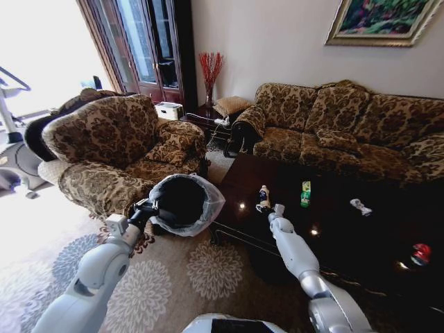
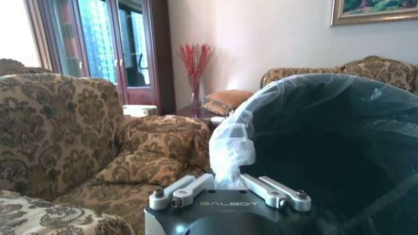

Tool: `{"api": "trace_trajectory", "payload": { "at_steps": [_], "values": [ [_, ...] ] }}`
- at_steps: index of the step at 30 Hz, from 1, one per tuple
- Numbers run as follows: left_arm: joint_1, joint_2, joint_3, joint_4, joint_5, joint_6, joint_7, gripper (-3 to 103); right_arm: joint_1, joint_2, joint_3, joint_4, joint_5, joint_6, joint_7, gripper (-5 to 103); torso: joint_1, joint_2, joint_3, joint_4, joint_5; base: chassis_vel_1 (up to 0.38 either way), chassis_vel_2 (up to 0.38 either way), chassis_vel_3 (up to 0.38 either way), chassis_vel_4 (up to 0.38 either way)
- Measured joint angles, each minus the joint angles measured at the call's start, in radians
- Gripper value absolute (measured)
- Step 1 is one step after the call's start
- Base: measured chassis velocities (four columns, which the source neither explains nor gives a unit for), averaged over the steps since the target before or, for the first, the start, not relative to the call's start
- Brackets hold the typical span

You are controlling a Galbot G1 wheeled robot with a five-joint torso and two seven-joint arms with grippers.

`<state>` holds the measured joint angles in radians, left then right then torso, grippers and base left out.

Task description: Move to the front of the table and place the trash on the table into the trash bin.

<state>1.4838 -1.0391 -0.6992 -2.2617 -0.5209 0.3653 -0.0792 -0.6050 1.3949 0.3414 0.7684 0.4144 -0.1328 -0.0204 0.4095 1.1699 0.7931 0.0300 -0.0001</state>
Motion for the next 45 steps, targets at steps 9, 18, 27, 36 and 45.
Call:
{"api": "trace_trajectory", "payload": {
  "at_steps": [9,18,27,36,45],
  "values": [
    [-0.002,0.027,0.006,0.006,-0.022,-0.001,0.004,2,-0.017,-0.001,0.006,0.035,-0.012,0.017,0.028,50,0.000,-0.001,0.000,0.0004,0.0007,0.000,0.000,0.000,0.000],
    [-0.169,0.170,0.093,0.182,-0.171,0.055,0.003,2,-0.204,-0.163,-0.035,0.502,0.034,0.012,0.032,50,-0.001,-0.001,-0.001,-0.0004,-0.0005,0.000,0.000,0.000,0.000],
    [-0.632,0.257,0.420,0.480,-0.287,0.075,0.017,2,-0.271,-0.369,-0.038,0.902,0.202,0.031,-0.153,50,0.000,-0.001,0.000,-0.0001,0.0011,0.000,0.000,0.000,0.000],
    [-0.992,0.171,0.789,0.731,-0.309,0.081,0.041,2,0.001,-0.602,-0.222,1.114,0.481,-0.049,-0.159,50,0.000,-0.002,0.000,0.0002,0.0003,0.000,0.000,0.000,0.000],
    [-1.074,0.117,0.867,0.758,-0.304,0.085,0.053,2,0.128,-0.667,-0.366,1.142,0.595,-0.109,-0.200,50,-0.001,-0.002,-0.001,0.0004,0.0006,0.000,0.000,0.000,0.000]
  ]
}}
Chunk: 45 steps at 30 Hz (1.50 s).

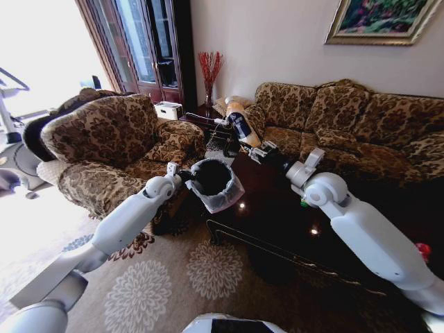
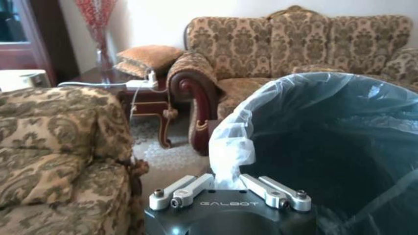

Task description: Move to the front of the table and place the trash on the table into the trash bin.

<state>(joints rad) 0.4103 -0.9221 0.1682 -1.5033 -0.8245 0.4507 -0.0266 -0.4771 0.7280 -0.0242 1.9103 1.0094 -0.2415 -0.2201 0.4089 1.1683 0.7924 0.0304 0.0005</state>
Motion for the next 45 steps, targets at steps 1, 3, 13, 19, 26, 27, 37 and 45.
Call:
{"api": "trace_trajectory", "payload": {
  "at_steps": [1,3,13,19,26,27,37,45],
  "values": [
    [-0.005,0.000,0.008,-0.002,0.004,-0.002,0.000,2,-0.006,-0.020,0.013,0.008,0.022,-0.056,-0.034,50,0.000,0.000,0.000,0.0001,0.0002,0.000,0.000,0.000,0.000],
    [-0.007,0.001,0.009,-0.001,0.009,-0.006,-0.001,2,-0.013,-0.033,0.021,0.018,0.041,-0.075,-0.038,50,0.000,0.000,0.000,0.0000,0.0000,0.000,0.000,0.000,0.000],
    [-0.007,0.000,-0.001,0.016,0.095,-0.039,-0.019,2,-0.365,-0.214,0.321,0.262,0.552,-0.295,0.179,50,-0.001,0.000,0.000,-0.0003,-0.0003,0.000,0.000,0.000,0.000],
    [-0.011,-0.016,0.018,-0.019,0.074,-0.012,-0.035,2,-0.401,-0.193,0.179,0.190,0.158,0.027,0.197,50,0.000,0.000,0.000,-0.0010,0.0004,0.000,0.000,0.000,0.000],
    [-0.018,-0.021,0.065,-0.036,0.054,0.006,-0.054,2,-0.248,-0.141,0.052,0.099,0.024,0.035,0.077,50,0.000,0.000,0.000,-0.0002,-0.0005,0.000,0.000,0.000,0.000],
    [-0.022,-0.021,0.072,-0.035,0.037,0.016,-0.055,2,-0.194,-0.141,-0.008,0.092,0.015,0.065,0.043,50,0.000,0.000,0.000,-0.0004,-0.0010,0.000,0.000,0.000,0.000],
    [-0.035,-0.019,0.107,-0.076,-0.056,0.027,-0.056,2,0.106,-0.018,-0.280,-0.089,-0.095,0.138,-0.050,49,0.000,0.000,0.000,-0.0002,-0.0008,0.000,0.000,0.000,0.000],
    [-0.048,0.010,0.082,-0.117,-0.125,0.062,-0.054,2,0.193,0.121,-0.335,-0.246,-0.163,0.126,-0.055,49,0.000,0.000,0.000,0.0001,-0.0005,0.000,0.000,0.000,0.000]
  ]
}}
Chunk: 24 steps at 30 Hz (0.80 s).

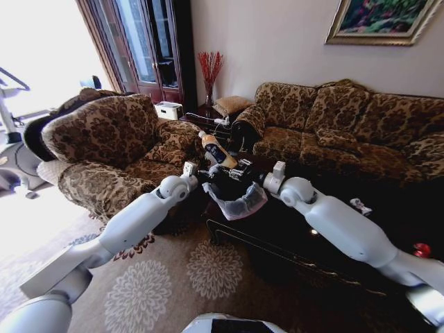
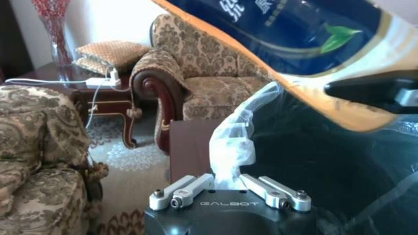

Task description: Move to the front of the table and place the trash on the table into the trash bin.

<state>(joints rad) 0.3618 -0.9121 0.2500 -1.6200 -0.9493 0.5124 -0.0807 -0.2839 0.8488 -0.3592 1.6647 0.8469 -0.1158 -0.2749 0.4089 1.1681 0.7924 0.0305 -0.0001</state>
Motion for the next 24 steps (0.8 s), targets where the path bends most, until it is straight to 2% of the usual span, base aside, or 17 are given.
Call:
{"api": "trace_trajectory", "payload": {
  "at_steps": [8,11,13,14,15,17,19,22,23,24],
  "values": [
    [-0.010,0.000,-0.010,0.041,-0.001,0.000,0.015,2,0.024,0.021,-0.012,-0.017,-0.014,-0.005,-0.016,49,0.000,0.000,0.000,-0.0007,-0.0001,0.000,0.000,0.000,0.000],
    [-0.010,-0.001,-0.010,0.048,-0.003,0.000,0.017,2,0.024,0.016,-0.012,-0.016,-0.031,-0.014,-0.020,49,0.000,0.000,0.000,-0.0006,-0.0001,0.000,0.000,0.000,0.000],
    [-0.014,0.000,-0.010,0.051,-0.004,-0.001,0.018,2,0.010,0.000,-0.005,-0.016,-0.071,-0.020,-0.051,47,0.000,0.000,0.000,-0.0004,-0.0001,0.000,0.000,0.000,0.000],
    [-0.019,0.003,-0.009,0.053,-0.004,-0.001,0.020,2,-0.001,-0.009,0.000,-0.015,-0.085,-0.020,-0.065,52,0.000,0.000,0.000,-0.0006,0.0001,0.000,0.000,0.000,0.000],
    [-0.019,0.003,-0.009,0.053,-0.004,-0.001,0.020,2,-0.001,-0.009,0.000,-0.015,-0.085,-0.020,-0.065,52,0.000,0.000,0.000,-0.0006,0.0001,0.000,0.000,0.000,0.000],
    [-0.030,0.008,-0.002,0.058,-0.003,-0.002,0.026,2,-0.023,-0.025,0.009,-0.002,-0.091,-0.020,-0.062,63,0.000,0.000,0.000,-0.0008,0.0002,0.000,0.000,0.000,0.000],
    [-0.034,0.010,0.002,0.060,-0.003,-0.002,0.027,2,-0.030,-0.029,0.012,0.004,-0.092,-0.019,-0.055,63,0.000,0.000,0.000,-0.0008,0.0003,0.000,0.000,0.000,0.000],
    [-0.046,0.010,0.010,0.061,-0.002,-0.003,0.028,2,-0.036,-0.035,0.017,0.014,-0.092,-0.016,-0.036,80,0.000,0.000,0.000,-0.0004,0.0001,0.000,0.000,0.000,0.000],
    [-0.046,0.010,0.010,0.061,-0.002,-0.003,0.028,2,-0.036,-0.035,0.017,0.014,-0.092,-0.016,-0.036,80,0.000,0.000,0.000,-0.0004,0.0001,0.000,0.000,0.000,0.000],
    [-0.049,0.010,0.012,0.058,-0.002,-0.003,0.028,2,-0.034,-0.035,0.017,0.015,-0.092,-0.013,-0.029,85,0.000,0.000,0.000,-0.0003,0.0002,0.000,0.000,0.000,0.000]
  ]
}}
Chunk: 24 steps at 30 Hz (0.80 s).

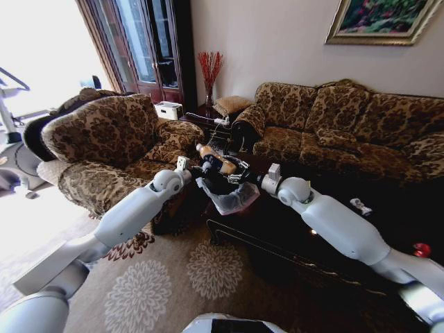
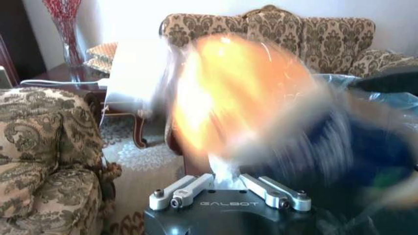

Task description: Move to the front of the table and place the trash on the table into the trash bin.

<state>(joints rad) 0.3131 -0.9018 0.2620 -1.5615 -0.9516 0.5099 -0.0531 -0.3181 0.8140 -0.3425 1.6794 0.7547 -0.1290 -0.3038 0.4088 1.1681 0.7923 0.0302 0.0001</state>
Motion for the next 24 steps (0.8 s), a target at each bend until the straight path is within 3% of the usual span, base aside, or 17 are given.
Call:
{"api": "trace_trajectory", "payload": {
  "at_steps": [2,11,14,15,17,18,21,22,24],
  "values": [
    [-0.001,0.000,0.003,-0.006,0.000,0.000,0.000,2,0.007,0.001,0.000,0.000,0.000,0.001,0.005,95,0.000,0.000,0.000,0.0000,0.0000,0.000,0.000,0.000,0.000],
    [0.009,0.010,0.002,-0.026,-0.001,0.000,-0.003,2,0.020,0.009,0.031,0.017,0.036,-0.005,0.047,100,0.000,0.000,0.000,-0.0002,-0.0001,0.000,0.000,0.000,0.000],
    [0.017,0.013,-0.014,-0.030,-0.001,0.005,-0.010,2,0.014,0.005,0.110,0.082,0.103,-0.027,0.161,100,0.000,0.000,0.000,0.0004,-0.0003,0.000,0.000,0.000,0.000],
    [0.017,0.013,-0.014,-0.030,-0.001,0.005,-0.010,2,0.014,0.005,0.110,0.082,0.103,-0.027,0.161,100,0.000,0.000,0.000,0.0004,-0.0003,0.000,0.000,0.000,0.000],
    [0.038,0.014,-0.034,-0.039,0.003,0.016,-0.018,2,-0.052,-0.037,0.246,0.162,0.173,-0.077,0.274,100,0.000,0.000,0.000,0.0005,-0.0002,0.000,0.000,0.000,0.000],
    [0.038,0.014,-0.034,-0.039,0.003,0.016,-0.018,2,-0.052,-0.037,0.246,0.162,0.173,-0.077,0.274,100,0.000,0.000,0.000,0.0005,-0.0002,0.000,0.000,0.000,0.000],
    [0.077,0.013,-0.068,-0.055,0.028,0.018,-0.021,2,-0.255,-0.132,0.483,0.209,0.188,-0.131,0.347,100,0.000,0.000,0.000,-0.0009,0.0001,0.000,0.000,0.000,0.000],
    [0.077,0.013,-0.068,-0.055,0.028,0.018,-0.021,2,-0.255,-0.132,0.483,0.209,0.188,-0.131,0.347,100,0.000,0.000,0.000,-0.0009,0.0001,0.000,0.000,0.000,0.000],
    [0.113,0.018,-0.097,-0.068,0.047,0.013,-0.020,2,-0.402,-0.164,0.595,0.208,0.149,-0.125,0.370,100,0.000,0.000,0.000,-0.0019,0.0003,0.000,0.000,0.000,0.000]
  ]
}}
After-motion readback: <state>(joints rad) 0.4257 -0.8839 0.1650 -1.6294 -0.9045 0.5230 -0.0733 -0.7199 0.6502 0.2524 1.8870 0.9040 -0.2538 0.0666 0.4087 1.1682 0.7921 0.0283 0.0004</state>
